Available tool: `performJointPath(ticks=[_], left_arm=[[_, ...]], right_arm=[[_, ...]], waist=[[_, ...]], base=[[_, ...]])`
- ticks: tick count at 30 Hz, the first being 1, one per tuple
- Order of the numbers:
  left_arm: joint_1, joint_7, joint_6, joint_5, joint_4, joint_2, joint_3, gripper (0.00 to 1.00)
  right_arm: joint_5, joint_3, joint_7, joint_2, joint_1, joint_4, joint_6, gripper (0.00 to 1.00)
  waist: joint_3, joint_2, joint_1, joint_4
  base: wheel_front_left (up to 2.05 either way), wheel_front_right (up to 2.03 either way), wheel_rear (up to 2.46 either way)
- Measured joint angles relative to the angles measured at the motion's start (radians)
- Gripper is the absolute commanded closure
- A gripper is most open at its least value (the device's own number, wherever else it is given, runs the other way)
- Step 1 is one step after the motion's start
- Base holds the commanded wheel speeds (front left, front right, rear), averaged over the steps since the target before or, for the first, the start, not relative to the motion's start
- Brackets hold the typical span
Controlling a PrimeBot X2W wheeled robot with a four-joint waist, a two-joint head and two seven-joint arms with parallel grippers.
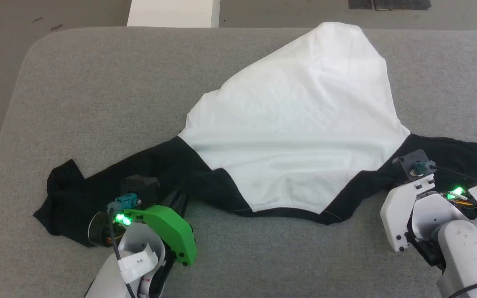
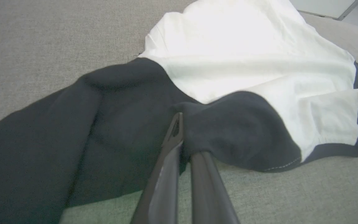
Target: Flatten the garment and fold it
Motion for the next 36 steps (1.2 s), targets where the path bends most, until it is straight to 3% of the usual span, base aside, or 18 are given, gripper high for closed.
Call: performJointPath(ticks=[6, 10, 13, 18, 28, 36], left_arm=[[0.0, -0.035, -0.012, -0.067, -0.033, -0.016, 0.022, 1.0], [-0.016, -0.033, -0.029, -0.154, -0.088, -0.025, 0.046, 1.0], [-0.077, -0.012, -0.035, -0.206, -0.126, -0.015, 0.067, 1.0], [-0.246, 0.038, -0.044, -0.266, -0.163, 0.013, 0.088, 1.0], [-0.617, 0.113, -0.052, -0.299, -0.107, 0.069, 0.081, 1.0], [-0.801, 0.121, -0.052, -0.281, 0.009, 0.102, 0.086, 1.0]], right_arm=[[0.113, -0.044, 0.01, 0.016, 0.019, -0.064, 0.0, 1.0], [0.27, -0.14, 0.063, 0.049, 0.005, -0.164, 0.0, 1.0], [0.377, -0.219, 0.128, 0.099, -0.053, -0.244, 0.0, 1.0], [0.499, -0.316, 0.251, 0.116, -0.212, -0.292, 0.0, 1.0], [0.555, -0.405, 0.425, 0.097, -0.549, -0.246, 0.0, 1.0], [0.548, -0.438, 0.511, 0.123, -0.706, -0.204, 0.0, 1.0]], waist=[[-0.031, 0.0, 0.0, -0.015], [-0.059, 0.0, 0.0, -0.028], [-0.082, 0.0, 0.0, -0.038], [-0.125, 0.0, 0.0, -0.052], [-0.195, 0.0, 0.0, -0.066], [-0.2, 0.0, 0.0, -0.077]], base=[[0.0, 0.0, 0.0], [0.0, 0.0, 0.0], [0.0, 0.0, 0.0], [0.0, 0.0, 0.0], [0.0, 0.0, 0.0], [0.0, 0.0, 0.0]])
